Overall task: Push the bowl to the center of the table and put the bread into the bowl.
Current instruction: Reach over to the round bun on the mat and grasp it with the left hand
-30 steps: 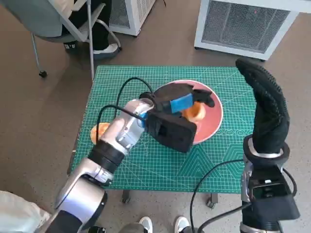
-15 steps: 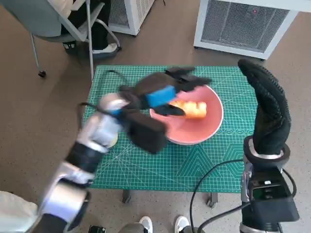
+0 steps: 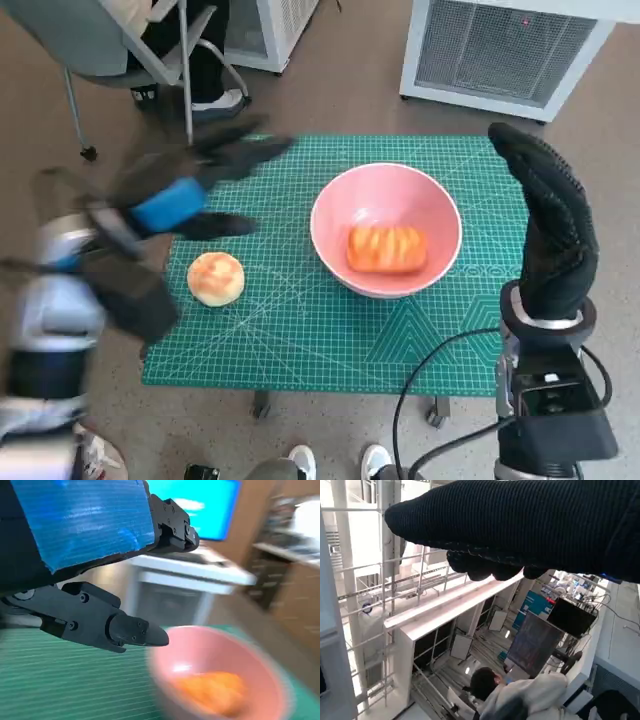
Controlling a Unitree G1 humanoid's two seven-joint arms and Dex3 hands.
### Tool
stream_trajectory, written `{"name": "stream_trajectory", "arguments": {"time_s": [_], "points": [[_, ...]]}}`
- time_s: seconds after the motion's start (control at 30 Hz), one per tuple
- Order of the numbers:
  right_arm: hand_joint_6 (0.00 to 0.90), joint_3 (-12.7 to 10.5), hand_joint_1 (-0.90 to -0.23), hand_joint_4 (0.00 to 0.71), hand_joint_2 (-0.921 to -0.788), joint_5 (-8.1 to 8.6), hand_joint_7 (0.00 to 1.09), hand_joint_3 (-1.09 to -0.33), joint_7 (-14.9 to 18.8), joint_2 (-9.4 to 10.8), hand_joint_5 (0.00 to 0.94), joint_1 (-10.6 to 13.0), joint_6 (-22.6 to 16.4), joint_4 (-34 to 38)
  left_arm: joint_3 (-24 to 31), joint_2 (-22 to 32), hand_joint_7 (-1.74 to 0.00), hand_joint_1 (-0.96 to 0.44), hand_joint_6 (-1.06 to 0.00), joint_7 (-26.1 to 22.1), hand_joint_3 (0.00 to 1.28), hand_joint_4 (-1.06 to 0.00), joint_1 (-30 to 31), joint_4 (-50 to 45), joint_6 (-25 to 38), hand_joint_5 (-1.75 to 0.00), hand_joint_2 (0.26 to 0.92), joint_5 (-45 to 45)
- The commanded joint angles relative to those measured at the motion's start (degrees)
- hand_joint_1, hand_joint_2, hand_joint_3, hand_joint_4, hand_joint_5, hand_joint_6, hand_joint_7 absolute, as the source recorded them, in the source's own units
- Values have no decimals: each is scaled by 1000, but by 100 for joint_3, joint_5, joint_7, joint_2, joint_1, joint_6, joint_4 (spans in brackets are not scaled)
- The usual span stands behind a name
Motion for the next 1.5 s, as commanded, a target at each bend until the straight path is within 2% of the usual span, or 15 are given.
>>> {"name": "stream_trajectory", "arguments": {"time_s": [0.03, 0.4, 0.63, 0.77, 1.17, 1.37, 1.5], "points": [[106, 42, -387, 441, -921, 90, 744, -520, 62, -6, 7, 77, 46, 29, 260, 314, -109, -383, -352, -173, 77, -237, 417, -146, 22, -36, 921, -250], [104, 101, -392, 437, -921, 163, 747, -521, 124, -27, 4, 65, 89, -5, 369, 544, -90, -400, -364, -167, 95, -243, 1047, 207, -19, -21, 921, -237], [98, 111, -391, 434, -921, 200, 753, -524, 185, -57, 2, 44, 65, 30, 162, 409, -63, -384, -359, -74, 107, -235, 1127, 506, 95, -9, 921, 10], [93, 114, -394, 433, -921, 279, 756, -524, 253, -77, 2, 29, 54, 52, -16, 334, -47, -354, -359, -4, 87, -232, 1108, 633, 236, -4, 921, 211], [90, 73, -397, 434, -921, 395, 766, -522, 380, -128, 2, 78, 90, -62, -772, -33, -18, -273, -349, 142, 49, -221, 610, 1101, 859, -1, 921, 1049], [102, 65, -391, 435, -921, 437, 769, -521, 418, -134, 2, 101, 144, -148, -1089, -268, -12, -232, -352, 307, 35, -225, 271, 1800, 809, -2, 920, 1317], [105, 57, -387, 435, -921, 399, 767, -521, 424, -139, 2, 120, 165, -196, -1309, -399, -17, -200, -372, 411, 21, -253, 48, 2344, 744, -12, 918, 1458]]}}
